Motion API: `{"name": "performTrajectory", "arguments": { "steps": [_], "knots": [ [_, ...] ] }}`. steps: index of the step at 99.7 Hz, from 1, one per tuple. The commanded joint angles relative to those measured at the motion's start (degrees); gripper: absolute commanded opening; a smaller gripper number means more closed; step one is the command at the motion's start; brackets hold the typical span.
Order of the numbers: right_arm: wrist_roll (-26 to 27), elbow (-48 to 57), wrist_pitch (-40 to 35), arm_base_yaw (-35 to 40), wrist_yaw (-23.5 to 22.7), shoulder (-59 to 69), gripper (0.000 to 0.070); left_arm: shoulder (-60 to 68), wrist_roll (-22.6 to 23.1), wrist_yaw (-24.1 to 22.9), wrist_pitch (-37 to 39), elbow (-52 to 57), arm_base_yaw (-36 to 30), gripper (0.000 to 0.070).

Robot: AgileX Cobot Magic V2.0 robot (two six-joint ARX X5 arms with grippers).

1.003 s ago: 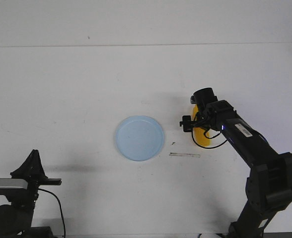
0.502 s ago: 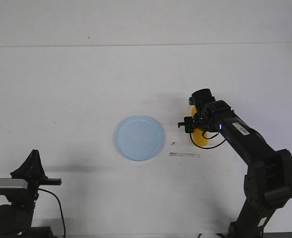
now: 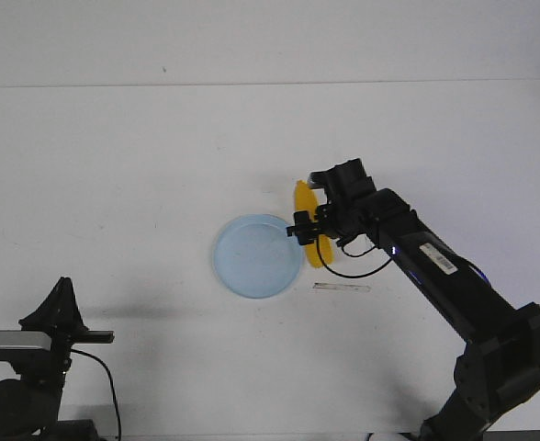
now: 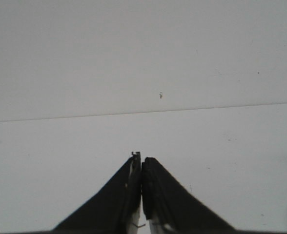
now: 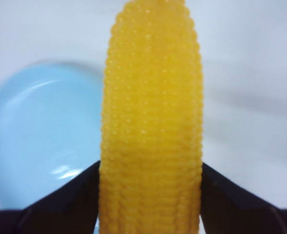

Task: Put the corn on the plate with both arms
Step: 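Carry the corn with the right gripper over the plate, then lower the corn onto the plate and open the right gripper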

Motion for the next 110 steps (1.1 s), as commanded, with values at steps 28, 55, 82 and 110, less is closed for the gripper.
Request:
{"name": "performTrajectory", "arguments": {
  "steps": [28,55,82,110],
  "knots": [
    [2.4,0.9,3.2,10.4,-2.9,6.8,0.0372,-0.1,0.3,-0.3,0.6,0.5,0.1,0.0009],
    [2.4,0.9,5.8,11.5,-2.6,7.8,0.0497,-0.1,0.3,-0.3,0.6,0.5,0.1,0.0009],
    [2.3,2.5,7.6,11.5,-2.6,7.5,0.0497,-0.1,0.3,-0.3,0.6,0.5,0.1,0.0009],
    [-4.2,4.9,7.3,10.5,4.4,3.4,0.045,-0.1,0.3,-0.3,0.6,0.5,0.1,0.0009]
  ]
}}
